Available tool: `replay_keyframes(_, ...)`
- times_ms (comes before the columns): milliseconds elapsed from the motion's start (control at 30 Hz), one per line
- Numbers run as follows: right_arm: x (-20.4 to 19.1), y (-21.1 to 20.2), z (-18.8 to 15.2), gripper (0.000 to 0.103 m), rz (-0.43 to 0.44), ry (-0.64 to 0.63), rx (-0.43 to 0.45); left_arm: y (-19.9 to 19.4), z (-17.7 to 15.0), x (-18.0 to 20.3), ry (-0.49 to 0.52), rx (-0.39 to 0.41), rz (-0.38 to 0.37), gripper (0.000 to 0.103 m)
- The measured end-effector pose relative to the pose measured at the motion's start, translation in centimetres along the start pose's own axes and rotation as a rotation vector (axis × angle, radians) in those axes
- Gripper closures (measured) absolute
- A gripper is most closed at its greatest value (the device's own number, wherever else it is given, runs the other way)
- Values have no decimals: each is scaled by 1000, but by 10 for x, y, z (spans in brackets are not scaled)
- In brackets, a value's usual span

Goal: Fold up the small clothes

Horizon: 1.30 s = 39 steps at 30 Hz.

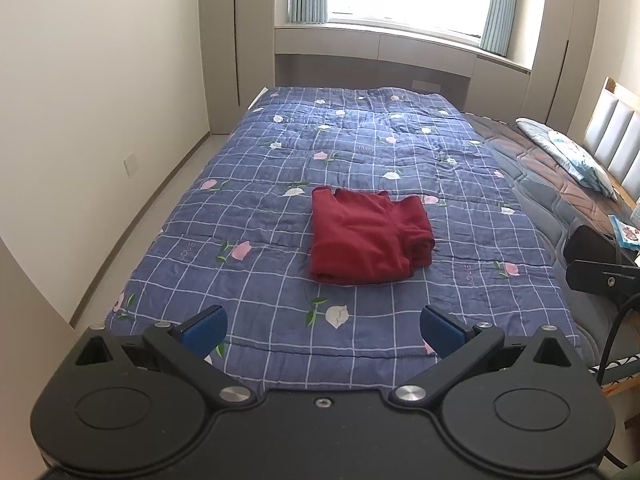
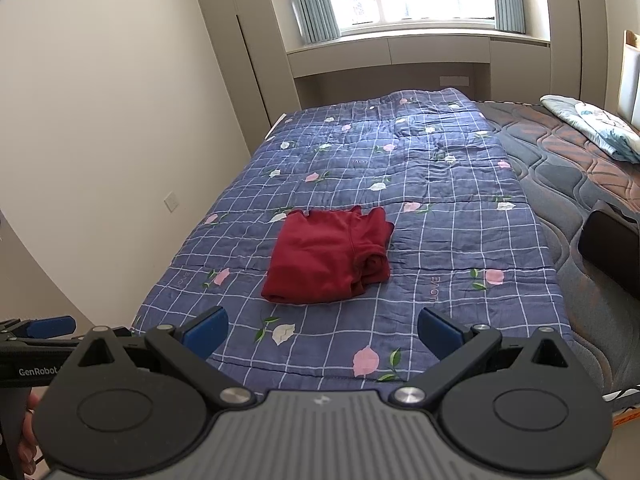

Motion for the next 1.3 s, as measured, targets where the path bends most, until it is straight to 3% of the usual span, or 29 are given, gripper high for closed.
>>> replay_keyframes(1300, -1, -1, -3, 0, -5, 9, -4, 2, -2, 1, 5, -8, -2, 1)
Point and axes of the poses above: each gripper's, at about its wrist camera, not at the fingertips, and y roughly the way its jaws point, x to its right, z to its top, the point moved 2 cm from there along y, roughly the way its jaws point, and after that the axes turned 4 degrees about -x, right-handed, at the moved point
